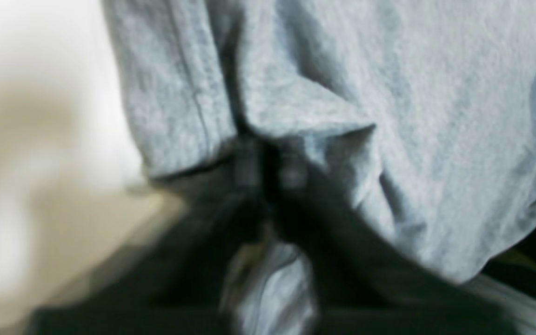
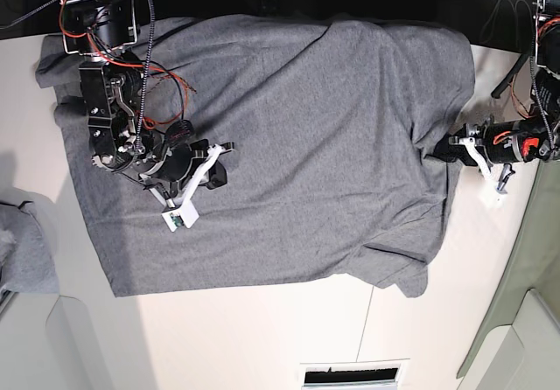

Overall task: Layout the t-shirt on the table in an organized manner, then fold the t-shirt properly
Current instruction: 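Grasp the shirt body with both grippers and pull it taut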

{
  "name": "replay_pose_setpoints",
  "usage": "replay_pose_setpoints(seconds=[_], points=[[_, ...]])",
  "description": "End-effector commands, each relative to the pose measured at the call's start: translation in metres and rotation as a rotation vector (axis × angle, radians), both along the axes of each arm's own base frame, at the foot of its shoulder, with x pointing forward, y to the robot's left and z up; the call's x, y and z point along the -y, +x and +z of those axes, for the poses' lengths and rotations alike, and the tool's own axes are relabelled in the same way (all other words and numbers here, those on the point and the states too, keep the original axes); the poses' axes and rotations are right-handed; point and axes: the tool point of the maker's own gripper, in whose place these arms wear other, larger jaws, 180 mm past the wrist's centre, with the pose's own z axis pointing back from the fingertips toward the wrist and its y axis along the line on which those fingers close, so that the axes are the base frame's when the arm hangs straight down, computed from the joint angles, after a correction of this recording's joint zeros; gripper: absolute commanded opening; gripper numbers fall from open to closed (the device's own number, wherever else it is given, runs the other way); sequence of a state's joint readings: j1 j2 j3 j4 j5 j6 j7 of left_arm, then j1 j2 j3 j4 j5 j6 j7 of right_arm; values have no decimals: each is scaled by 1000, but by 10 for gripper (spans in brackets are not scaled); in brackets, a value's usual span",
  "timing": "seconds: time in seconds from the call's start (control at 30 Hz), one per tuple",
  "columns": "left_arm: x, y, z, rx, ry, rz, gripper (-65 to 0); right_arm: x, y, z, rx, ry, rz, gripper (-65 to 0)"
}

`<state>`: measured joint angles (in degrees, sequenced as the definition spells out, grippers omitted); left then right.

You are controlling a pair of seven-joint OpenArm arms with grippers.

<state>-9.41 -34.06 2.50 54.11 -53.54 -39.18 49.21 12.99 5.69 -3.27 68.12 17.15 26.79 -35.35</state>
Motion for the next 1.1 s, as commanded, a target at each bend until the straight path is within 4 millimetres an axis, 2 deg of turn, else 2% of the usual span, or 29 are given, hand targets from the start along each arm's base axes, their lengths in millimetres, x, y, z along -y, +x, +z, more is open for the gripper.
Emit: replay_pose_setpoints(seconds=[0.0, 0.27, 0.53, 0.63, 0.73, 0.93, 1.0, 1.07], points=[[-9, 21, 21, 77, 6, 5, -650, -1, 13, 14, 49, 19, -2, -650], [-46, 60, 67, 187, 68, 52, -650, 29, 8, -4, 35, -128, 16, -650], [-72, 65, 76, 190, 175, 38, -650, 73, 8, -9, 27, -209, -34, -650], [-67, 62, 78, 174, 130, 44, -650, 73, 9, -8, 30, -204, -42, -650], [-47, 60, 81, 157, 9, 51, -650, 71, 12, -5, 43, -184, -50, -650], [-16, 55, 67, 115, -62, 21, -369, 62, 14, 0, 42, -119, -65, -650], [-9, 52, 57, 101, -48, 9, -334, 62, 14, 0, 41, -111, -68, -650], [-10, 52, 48, 105, 3, 2, -334, 61, 14, 0, 41, -111, -68, -650]])
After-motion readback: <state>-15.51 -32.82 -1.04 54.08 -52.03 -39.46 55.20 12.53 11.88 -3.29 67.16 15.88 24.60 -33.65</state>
